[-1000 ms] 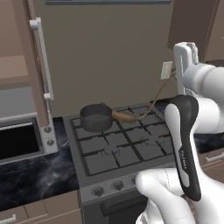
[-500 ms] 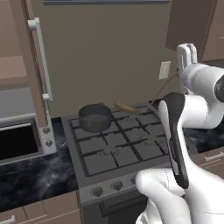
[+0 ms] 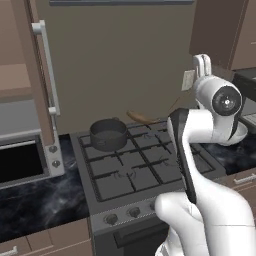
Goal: Open the cabinet and move the ladle to the pot. Then close the cabinet.
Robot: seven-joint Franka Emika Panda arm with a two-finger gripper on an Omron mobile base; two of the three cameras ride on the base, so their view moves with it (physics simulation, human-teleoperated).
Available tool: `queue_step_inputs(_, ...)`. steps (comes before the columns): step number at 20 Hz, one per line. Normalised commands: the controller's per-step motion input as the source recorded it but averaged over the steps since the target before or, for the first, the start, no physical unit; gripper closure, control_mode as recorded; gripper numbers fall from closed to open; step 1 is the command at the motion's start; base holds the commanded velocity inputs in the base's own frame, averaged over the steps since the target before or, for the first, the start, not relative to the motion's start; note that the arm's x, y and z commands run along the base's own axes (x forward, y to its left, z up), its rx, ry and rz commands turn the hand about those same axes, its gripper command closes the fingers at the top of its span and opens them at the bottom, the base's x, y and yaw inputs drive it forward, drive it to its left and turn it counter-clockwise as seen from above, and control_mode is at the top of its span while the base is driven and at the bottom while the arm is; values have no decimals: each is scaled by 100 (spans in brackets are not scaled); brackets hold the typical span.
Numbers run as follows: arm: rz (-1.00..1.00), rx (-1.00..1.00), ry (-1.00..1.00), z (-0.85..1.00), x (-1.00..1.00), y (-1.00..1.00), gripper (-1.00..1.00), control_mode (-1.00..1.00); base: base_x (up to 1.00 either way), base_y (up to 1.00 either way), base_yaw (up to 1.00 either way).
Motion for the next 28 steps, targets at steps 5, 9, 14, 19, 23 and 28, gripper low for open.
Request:
queue_step_inputs(5,-6,0,0,-21,40,-2,100,-100,0,0,0)
queue_step_inputs(9,-4,0,0,-21,29,-10,100,-100,0,0,0)
queue_step_inputs(14,-3,0,2,-28,33,-1,100,-100,0,0,0)
queue_step_inputs(19,-1,0,2,-33,32,0,100,-100,0,0,0)
queue_step_inputs(23,0,0,3,-33,30,0,100,-100,0,0,0)
queue_step_inputs(28,0,0,2,-25,32,0,100,-100,0,0,0)
